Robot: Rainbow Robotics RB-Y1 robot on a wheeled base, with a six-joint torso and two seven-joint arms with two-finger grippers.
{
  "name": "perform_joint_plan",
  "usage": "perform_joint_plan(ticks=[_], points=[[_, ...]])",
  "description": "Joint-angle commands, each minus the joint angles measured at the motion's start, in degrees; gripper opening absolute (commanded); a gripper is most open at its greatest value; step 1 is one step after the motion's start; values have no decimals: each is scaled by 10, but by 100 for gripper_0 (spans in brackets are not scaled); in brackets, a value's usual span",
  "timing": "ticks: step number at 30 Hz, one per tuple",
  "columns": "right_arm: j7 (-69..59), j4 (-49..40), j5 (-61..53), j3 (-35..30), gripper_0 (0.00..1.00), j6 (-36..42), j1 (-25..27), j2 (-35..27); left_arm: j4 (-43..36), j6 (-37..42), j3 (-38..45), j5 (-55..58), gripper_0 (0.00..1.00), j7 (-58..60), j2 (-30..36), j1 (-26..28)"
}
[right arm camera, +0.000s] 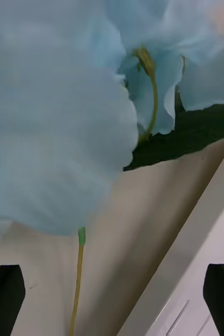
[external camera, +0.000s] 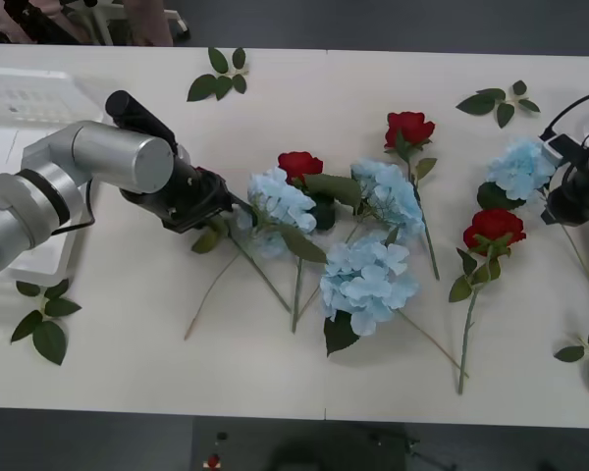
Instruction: Put the red flowers into the right box and the blue flowers into the left box
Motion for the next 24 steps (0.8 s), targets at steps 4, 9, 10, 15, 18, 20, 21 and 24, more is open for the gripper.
perform_joint_plan(ticks=[4,9,10,15,18,20,21,24], points=[[10,94,-1,-10,100,-36,-50,57,-8,13,1,-11,0,1,4,-8],[11,143,1,-10,100,-50,-65,89,-34,44,1,-18,0,-3,26,-16],[11,146,4,-10,99,-53,-66,91,-41,46,1,-18,0,-3,32,-16],[7,157,7,-10,75,-65,-67,101,-73,45,4,-23,0,-8,67,-23],[5,162,7,-10,41,-72,-67,102,-93,42,32,-24,0,-40,94,-32],[3,165,7,-11,17,-75,-67,102,-116,38,68,-24,0,-65,114,-34],[2,168,7,-14,6,-75,-68,102,-132,36,88,-21,0,-81,126,-35],[2,176,3,-25,0,-78,-70,102,-177,22,127,-7,0,-145,154,-37]])
